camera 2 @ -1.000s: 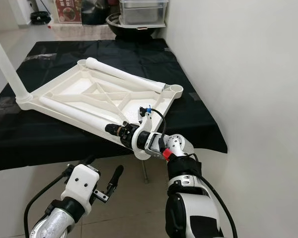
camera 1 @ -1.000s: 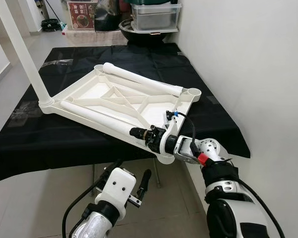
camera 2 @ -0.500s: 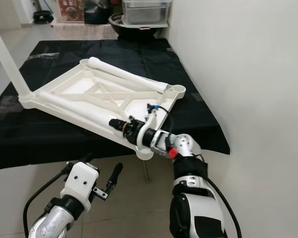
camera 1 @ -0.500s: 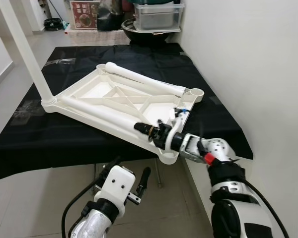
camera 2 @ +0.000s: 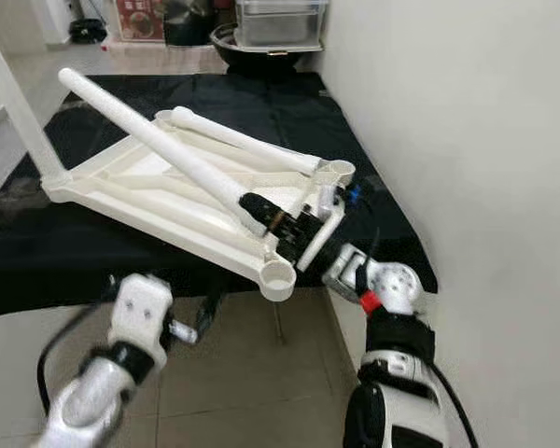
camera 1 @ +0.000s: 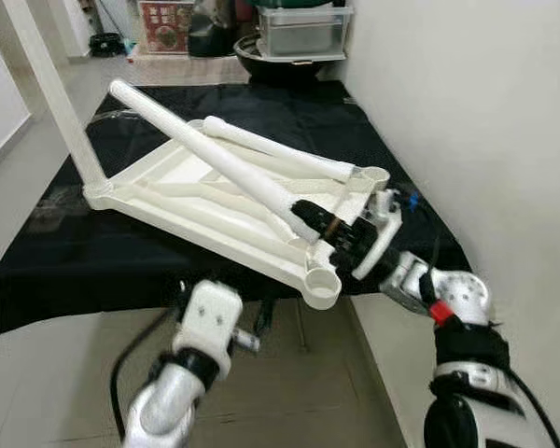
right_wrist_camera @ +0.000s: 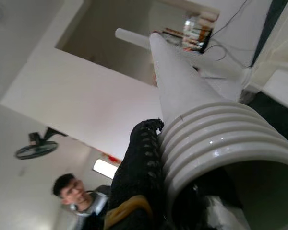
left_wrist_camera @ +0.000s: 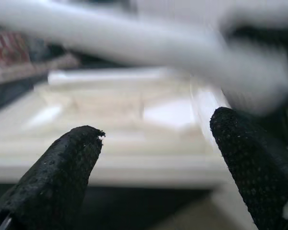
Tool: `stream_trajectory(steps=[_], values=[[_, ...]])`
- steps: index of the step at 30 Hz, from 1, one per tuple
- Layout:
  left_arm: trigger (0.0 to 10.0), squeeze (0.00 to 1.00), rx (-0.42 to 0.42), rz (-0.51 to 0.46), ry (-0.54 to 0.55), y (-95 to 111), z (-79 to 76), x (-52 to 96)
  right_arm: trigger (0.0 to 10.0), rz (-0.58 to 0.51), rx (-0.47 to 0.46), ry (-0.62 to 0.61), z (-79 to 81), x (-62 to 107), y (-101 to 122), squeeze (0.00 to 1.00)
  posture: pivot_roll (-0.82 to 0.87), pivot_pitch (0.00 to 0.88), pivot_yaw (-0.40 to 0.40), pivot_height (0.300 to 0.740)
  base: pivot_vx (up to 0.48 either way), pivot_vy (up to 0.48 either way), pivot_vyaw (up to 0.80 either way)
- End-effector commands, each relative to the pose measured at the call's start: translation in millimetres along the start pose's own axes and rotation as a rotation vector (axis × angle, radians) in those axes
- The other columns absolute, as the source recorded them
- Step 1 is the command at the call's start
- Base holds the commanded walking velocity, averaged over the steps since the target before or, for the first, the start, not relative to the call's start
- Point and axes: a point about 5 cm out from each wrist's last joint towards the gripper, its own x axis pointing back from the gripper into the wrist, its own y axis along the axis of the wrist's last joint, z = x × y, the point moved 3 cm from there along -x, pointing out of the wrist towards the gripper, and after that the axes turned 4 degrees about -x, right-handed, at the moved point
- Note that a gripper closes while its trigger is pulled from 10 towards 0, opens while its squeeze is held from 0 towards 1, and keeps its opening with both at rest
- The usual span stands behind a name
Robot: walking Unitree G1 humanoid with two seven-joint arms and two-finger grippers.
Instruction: Building children table
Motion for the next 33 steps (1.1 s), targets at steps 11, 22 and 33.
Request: stream_trajectory(steps=[11,22,33], values=[[10.0,0.00,0.367,-0.152,0.031,44,27.2,-27.6,0.0,-0.004,-0.036,0.173,18.1,3.6,-11,0.00,0.11,0.021,-0.046,0.740,0.000,0.000,0.00],[10.0,0.00,0.590,-0.133,0.007,36,32.4,-24.9,0.0,0.001,-0.062,0.234,25.7,5.9,-13,0.00,0.11,0.006,-0.048,0.740,0.000,0.000,0.00],[10.0,0.00,0.636,-0.230,-0.057,59,46.4,-39.4,0.0,0.093,-0.118,0.272,28.4,6.7,-36,0.00,0.11,0.013,-0.052,0.740,0.000,0.000,0.00]])
